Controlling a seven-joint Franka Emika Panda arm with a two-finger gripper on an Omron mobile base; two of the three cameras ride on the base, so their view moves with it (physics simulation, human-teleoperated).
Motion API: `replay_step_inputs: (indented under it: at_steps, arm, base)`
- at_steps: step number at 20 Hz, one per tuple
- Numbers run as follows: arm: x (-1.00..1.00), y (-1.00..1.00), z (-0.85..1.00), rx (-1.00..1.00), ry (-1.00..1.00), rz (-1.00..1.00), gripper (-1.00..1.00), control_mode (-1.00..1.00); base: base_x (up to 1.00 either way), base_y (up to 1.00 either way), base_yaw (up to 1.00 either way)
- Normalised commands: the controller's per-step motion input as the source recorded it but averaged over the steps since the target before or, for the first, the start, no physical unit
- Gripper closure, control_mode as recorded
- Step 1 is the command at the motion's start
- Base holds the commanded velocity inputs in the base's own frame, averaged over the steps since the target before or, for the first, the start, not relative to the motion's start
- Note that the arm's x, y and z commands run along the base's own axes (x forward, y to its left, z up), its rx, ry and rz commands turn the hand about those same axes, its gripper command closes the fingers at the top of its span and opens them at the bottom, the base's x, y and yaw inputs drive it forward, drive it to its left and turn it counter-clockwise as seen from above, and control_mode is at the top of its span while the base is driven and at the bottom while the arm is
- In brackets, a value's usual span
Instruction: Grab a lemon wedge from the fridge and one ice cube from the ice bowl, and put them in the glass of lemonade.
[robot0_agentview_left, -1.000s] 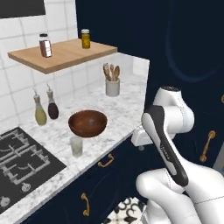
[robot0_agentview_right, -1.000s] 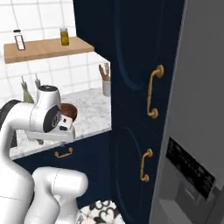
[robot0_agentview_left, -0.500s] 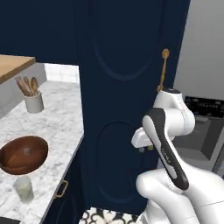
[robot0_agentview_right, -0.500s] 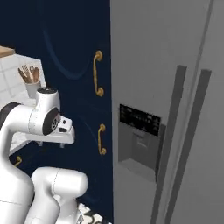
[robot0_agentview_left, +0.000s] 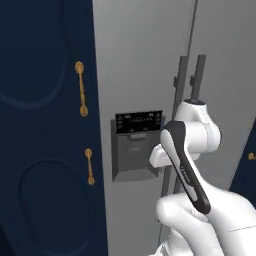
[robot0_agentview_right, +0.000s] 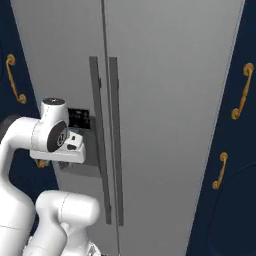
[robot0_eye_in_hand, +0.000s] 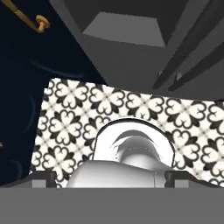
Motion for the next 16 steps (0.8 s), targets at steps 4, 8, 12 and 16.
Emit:
replay_step_inputs:
  at_steps: [4, 8, 12, 16]
  arm:
    - [0.0, 0.0, 0.0, 0.0, 0.0, 0.0, -1.0, 1.0]
    - [0.0, 0.0, 0.0, 0.0, 0.0, 0.0, -1.0, 1.0]
    - [0.0, 0.0, 0.0, 0.0, 0.0, 0.0, -1.0, 1.0]
    - [0.0, 0.0, 0.0, 0.0, 0.0, 0.0, -1.0, 1.0]
  base:
    - [0.0, -0.9, -0.34]
    - [-0.4, -0.23, -0.12]
    - [-0.6, 0.0, 0.05]
    - [-0.22, 0.0, 0.18]
